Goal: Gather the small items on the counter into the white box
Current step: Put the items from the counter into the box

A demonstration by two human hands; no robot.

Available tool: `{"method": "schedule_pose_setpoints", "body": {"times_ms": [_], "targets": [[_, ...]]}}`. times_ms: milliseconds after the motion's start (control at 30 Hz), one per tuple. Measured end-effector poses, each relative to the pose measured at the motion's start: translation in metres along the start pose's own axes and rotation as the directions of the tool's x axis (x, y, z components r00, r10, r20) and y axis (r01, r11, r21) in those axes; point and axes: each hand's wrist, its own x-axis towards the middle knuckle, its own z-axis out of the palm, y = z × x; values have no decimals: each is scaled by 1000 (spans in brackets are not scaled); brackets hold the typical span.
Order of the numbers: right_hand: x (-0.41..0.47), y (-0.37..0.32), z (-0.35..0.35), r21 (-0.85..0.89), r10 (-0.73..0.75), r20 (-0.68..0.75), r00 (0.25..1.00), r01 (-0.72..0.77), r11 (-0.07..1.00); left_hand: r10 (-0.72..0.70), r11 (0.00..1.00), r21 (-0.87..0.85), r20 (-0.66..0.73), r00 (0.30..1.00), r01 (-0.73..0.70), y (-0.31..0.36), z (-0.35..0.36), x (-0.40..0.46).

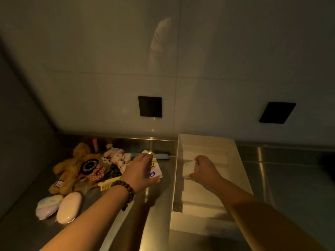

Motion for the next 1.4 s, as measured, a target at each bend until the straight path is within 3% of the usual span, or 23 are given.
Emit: {"method": "schedule_pose_setpoints", "body": {"times_ms": [200, 367, 633, 700, 767, 833, 900, 933, 1033, 1100, 1200, 1300, 1400], "targets": [[27, 3, 13, -97, 7, 73, 997, 0, 995, -21, 999, -31, 1, 1000, 21, 1, 5, 8], [30, 12, 17, -275, -73, 109, 991, 101, 956, 2, 999, -35, 16, 1000, -2, 1, 10, 14], [28, 1, 18, -279, -73, 153, 985, 114, 953, 61, 996, -65, -14, 998, -62, 13, 8, 11], [24, -8, 9, -299, -90, 103, 991, 117, 947, 97, 993, -68, -25, 995, -98, 19, 1, 12], [15, -24, -4, -156, -118, -56, 991, 108, 982, 139, 988, -60, -40, 989, -142, 27, -5, 15], [2, -45, -24, 190, -100, -154, 983, 129, 973, 197, 978, -58, -63, 978, -201, 38, -10, 19], [-13, -61, -44, 532, -57, -62, 996, 81, 843, 266, 960, -67, -79, 961, -271, 52, -11, 22], [-20, -65, -50, 612, -69, 9, 998, 49, 790, 291, 952, -75, -80, 953, -297, 60, -11, 23], [-35, -66, -62, 570, -107, 103, 989, 29, 821, 324, 936, -115, -83, 942, -332, 78, -6, 23], [-34, -56, -64, 556, -19, 86, 996, -32, 830, 308, 940, -148, -23, 951, -308, 83, -2, 21], [-23, -31, -58, 424, 186, 46, 982, -187, 886, 274, 959, -117, 174, 946, -257, 75, 7, 12], [-18, -15, -37, 242, 284, 116, 952, -304, 921, 241, 970, -91, 331, 912, -223, 61, 18, -2], [-15, -14, -9, 211, 343, 197, 918, -382, 900, 250, 968, -116, 366, 896, -223, 51, 28, -11]]}}
